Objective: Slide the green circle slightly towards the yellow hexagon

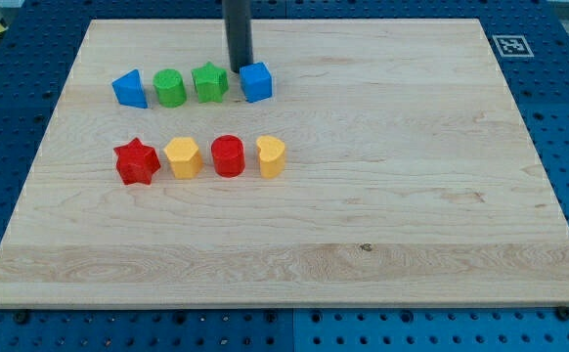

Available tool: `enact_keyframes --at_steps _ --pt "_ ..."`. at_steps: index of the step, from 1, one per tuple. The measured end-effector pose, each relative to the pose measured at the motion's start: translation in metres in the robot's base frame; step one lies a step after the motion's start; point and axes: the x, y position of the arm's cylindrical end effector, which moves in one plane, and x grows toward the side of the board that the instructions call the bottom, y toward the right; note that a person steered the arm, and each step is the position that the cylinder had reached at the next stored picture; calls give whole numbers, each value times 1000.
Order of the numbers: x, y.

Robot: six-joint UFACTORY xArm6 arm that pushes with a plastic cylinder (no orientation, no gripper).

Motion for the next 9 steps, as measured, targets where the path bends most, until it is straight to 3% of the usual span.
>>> enact_keyframes --at_steps 1,3,6,9 --pt "0 -57" --pt "0 -118" --pt "1 -81" --pt "48 -84"
